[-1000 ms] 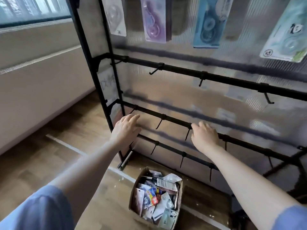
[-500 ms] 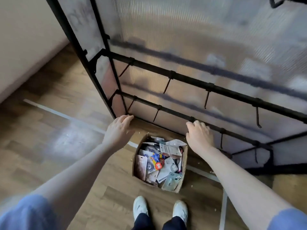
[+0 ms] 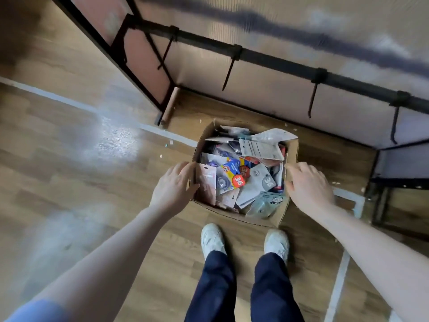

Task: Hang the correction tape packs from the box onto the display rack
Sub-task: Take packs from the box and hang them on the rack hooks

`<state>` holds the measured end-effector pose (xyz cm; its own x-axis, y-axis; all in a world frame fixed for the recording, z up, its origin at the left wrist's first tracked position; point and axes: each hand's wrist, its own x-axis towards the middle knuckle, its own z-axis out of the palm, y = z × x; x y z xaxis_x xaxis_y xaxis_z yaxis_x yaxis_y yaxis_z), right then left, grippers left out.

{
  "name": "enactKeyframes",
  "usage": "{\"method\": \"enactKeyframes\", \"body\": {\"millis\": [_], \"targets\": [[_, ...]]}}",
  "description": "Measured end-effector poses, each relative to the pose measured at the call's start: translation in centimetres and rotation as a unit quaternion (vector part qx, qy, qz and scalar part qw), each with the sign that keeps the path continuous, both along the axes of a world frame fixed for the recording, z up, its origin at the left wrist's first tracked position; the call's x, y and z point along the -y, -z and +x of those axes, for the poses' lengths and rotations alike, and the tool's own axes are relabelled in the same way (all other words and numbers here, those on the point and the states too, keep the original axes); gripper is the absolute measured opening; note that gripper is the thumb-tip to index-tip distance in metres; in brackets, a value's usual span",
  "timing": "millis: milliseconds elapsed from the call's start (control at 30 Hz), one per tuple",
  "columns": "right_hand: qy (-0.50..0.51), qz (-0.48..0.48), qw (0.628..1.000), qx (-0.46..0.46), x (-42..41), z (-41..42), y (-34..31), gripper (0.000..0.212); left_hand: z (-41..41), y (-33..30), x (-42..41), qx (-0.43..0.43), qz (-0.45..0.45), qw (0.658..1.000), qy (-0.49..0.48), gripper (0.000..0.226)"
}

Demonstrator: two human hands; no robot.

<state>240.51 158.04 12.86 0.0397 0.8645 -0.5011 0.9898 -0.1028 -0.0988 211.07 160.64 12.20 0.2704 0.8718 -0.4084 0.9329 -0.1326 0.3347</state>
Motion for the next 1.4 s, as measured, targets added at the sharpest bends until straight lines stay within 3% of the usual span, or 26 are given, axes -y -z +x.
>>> {"method": "enactKeyframes", "body": {"millis": [367,800,967,1233,1400], "targets": [[0.011,-0.084,0.996,-0.010,3.0,-0.1,10.4,0.047,1.3,11.2,-1.0,-0.048,-0.069,0.994,0.065,0.065],[-0.044,-0.124,0.991,0.023,4.1,0.4,16.3,0.040,2.2,17.0,-2.0,-0.091,-0.084,0.989,0.075,0.073],[-0.028,-0.118,0.992,0.028,3.6,0.1,17.2,0.026,2.6,17.6,-2.6,-0.081,-0.026,0.994,0.068,0.058],[-0.022,-0.111,0.993,-0.035,4.1,0.1,17.0,0.021,2.0,17.6,-2.2,-0.019,0.026,0.993,0.112,0.042],[-0.036,-0.084,0.995,-0.050,4.5,0.1,16.2,0.021,1.0,16.8,-1.5,-0.022,0.043,0.995,0.086,0.029]]}}
